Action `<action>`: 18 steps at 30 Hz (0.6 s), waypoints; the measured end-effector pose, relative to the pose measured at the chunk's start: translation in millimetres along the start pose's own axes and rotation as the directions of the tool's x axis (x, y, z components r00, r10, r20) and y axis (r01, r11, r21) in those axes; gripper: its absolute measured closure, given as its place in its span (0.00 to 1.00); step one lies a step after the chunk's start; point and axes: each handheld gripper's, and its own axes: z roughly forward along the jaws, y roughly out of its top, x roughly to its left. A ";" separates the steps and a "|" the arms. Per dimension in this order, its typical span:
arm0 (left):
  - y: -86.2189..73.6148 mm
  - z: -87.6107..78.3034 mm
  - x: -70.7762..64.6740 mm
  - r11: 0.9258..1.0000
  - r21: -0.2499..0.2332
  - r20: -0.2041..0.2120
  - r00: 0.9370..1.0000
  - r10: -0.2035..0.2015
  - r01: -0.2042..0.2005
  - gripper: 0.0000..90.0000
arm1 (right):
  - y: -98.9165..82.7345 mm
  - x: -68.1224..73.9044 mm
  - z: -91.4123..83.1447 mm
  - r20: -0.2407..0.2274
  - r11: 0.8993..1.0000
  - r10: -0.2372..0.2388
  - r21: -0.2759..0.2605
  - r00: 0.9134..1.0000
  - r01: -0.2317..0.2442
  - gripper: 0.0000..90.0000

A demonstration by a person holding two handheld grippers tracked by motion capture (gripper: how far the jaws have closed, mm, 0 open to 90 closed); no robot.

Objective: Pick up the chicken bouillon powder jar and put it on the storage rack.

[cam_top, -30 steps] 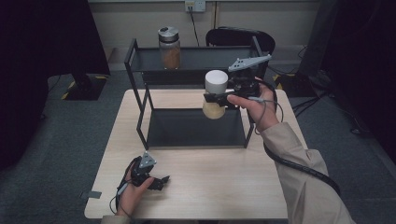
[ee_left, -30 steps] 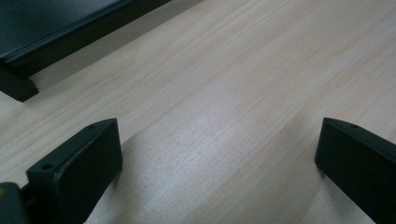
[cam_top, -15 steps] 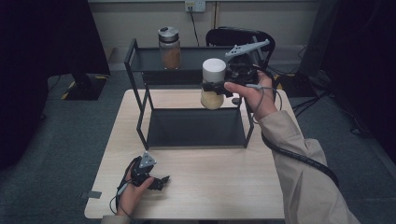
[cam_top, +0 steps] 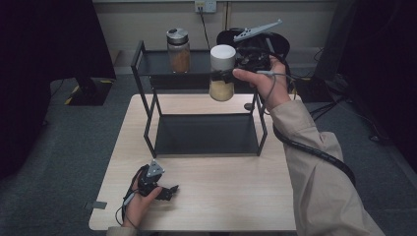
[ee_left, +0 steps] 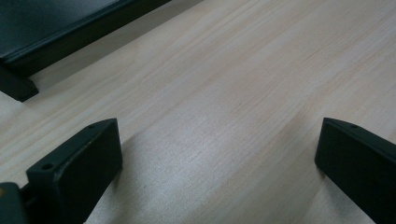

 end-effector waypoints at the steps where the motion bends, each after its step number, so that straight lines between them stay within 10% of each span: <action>1: -0.2 0.1 -0.1 1.000 -0.001 0.000 1.000 -0.001 0.001 0.00 | 2.8 0.1 -0.3 0.000 1.000 -0.002 0.002 1.000 0.002 0.37; 18: 0.0 0.0 0.0 1.000 0.000 0.000 1.000 0.000 0.000 0.00 | 32.0 -2.5 3.8 0.028 1.000 0.008 -0.009 1.000 -0.008 0.37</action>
